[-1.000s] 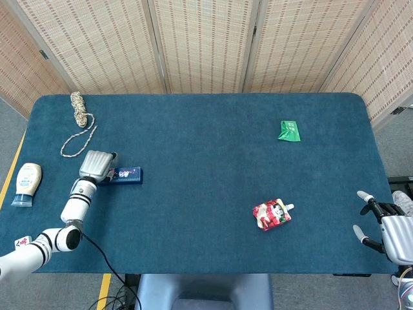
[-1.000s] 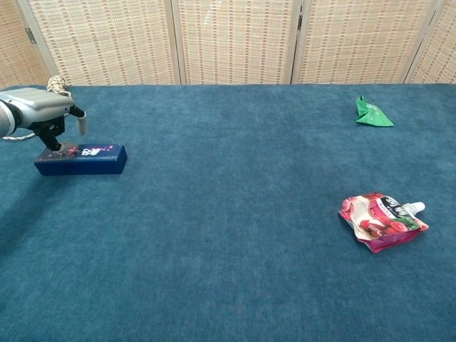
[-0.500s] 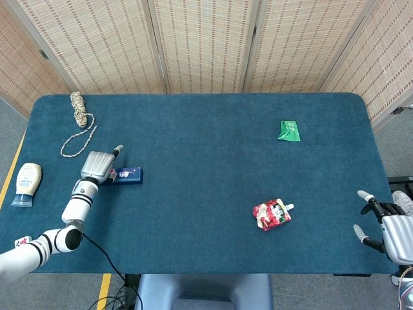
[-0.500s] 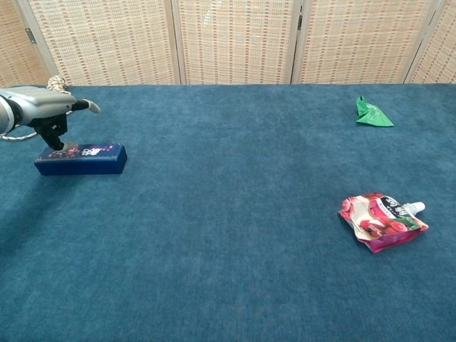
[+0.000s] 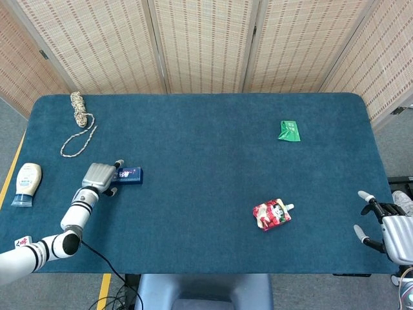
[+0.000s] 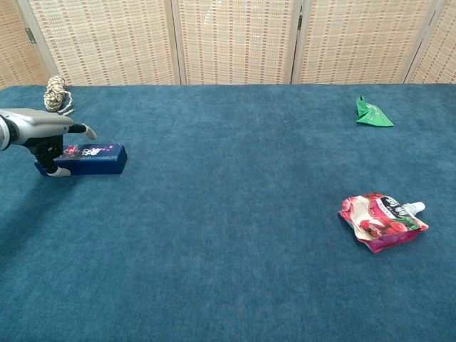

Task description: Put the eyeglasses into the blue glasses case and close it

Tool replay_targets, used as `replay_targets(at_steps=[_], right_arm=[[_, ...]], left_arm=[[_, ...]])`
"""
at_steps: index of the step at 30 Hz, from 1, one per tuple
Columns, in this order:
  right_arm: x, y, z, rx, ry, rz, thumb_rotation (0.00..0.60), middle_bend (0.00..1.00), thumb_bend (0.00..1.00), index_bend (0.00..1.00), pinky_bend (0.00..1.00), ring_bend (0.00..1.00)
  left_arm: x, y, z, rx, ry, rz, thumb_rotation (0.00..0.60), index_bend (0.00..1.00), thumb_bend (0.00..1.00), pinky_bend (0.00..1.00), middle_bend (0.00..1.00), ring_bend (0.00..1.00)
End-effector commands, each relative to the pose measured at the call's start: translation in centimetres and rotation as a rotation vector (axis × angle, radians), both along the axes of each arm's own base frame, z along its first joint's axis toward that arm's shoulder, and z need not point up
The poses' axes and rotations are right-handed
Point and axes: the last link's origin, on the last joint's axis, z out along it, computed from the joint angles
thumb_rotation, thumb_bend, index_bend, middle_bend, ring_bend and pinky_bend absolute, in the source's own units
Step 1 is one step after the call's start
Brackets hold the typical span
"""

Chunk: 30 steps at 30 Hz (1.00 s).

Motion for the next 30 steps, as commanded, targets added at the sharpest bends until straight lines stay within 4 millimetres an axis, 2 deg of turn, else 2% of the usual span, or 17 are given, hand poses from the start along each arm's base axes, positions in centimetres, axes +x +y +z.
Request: replay_targets(at_steps=[1, 4, 8, 13, 15, 19, 20, 21, 27, 30], right_arm=[[0.0, 0.0, 0.0, -0.001, 0.0, 0.0, 0.6, 0.47, 0.29, 0.17, 0.3, 0.4], [0.0, 0.0, 0.0, -0.001, 0.002, -0.001, 0.6, 0.47, 0.29, 0.17, 0.3, 0.4], [0.0, -0.1, 0.0, 0.0, 0.003, -0.003, 0.6, 0.47, 0.29, 0.17, 0.3, 0.4], [0.0, -0.1, -0.1, 0.003, 0.003, -0.002, 0.6, 0.47, 0.29, 0.17, 0.3, 0.4], [0.1, -0.2, -0.1, 0.003, 0.003, -0.001, 0.6, 0.47, 0.29, 0.17, 0.3, 0.4], [0.1, -0.2, 0.0, 0.0, 0.005, 0.0, 0.6, 0.47, 0.29, 0.17, 0.3, 0.4], [0.1, -0.2, 0.1, -0.001, 0.005, 0.0, 0.6, 0.47, 0.29, 0.17, 0.3, 0.4], [0.1, -0.2, 0.1, -0.002, 0.006, -0.001, 0.6, 0.47, 0.29, 0.17, 0.3, 0.4], [0.2, -0.4, 0.2, 0.001, 0.018, -0.001, 0.6, 0.47, 0.29, 0.17, 0.3, 0.4], [0.2, -0.6, 0.4, 0.005, 0.033, -0.001, 0.6, 0.47, 0.29, 0.17, 0.3, 0.4]], left_arm=[[-0.2, 0.4, -0.7, 0.014, -0.009, 0.015, 0.6, 0.15, 0.36, 0.99, 0.92, 0.92], [-0.4, 0.8, -0.9, 0.034, -0.014, 0.02, 0.6, 0.21, 0.36, 0.99, 0.92, 0.92], [-0.5, 0.9, -1.0, 0.058, -0.033, 0.016, 0.6, 0.37, 0.36, 0.99, 0.92, 0.93], [-0.5, 0.8, -1.2, 0.063, -0.044, 0.002, 0.6, 0.46, 0.36, 1.0, 0.92, 0.93], [-0.6, 0.7, -1.1, 0.061, -0.048, 0.0, 0.6, 0.43, 0.36, 1.0, 0.92, 0.93], [-0.3, 0.2, -0.7, 0.062, -0.065, -0.002, 0.6, 0.1, 0.31, 0.99, 0.91, 0.92], [-0.1, 0.1, -0.5, 0.071, -0.075, -0.007, 0.6, 0.03, 0.29, 0.99, 0.9, 0.91], [0.1, -0.2, -0.3, 0.084, -0.091, -0.015, 0.6, 0.01, 0.28, 0.99, 0.88, 0.9], [0.4, -1.9, 1.3, 0.151, -0.187, -0.039, 0.6, 0.0, 0.27, 0.95, 0.72, 0.72], [0.1, -3.4, 2.6, 0.208, -0.235, -0.043, 0.6, 0.01, 0.27, 0.89, 0.63, 0.61]])
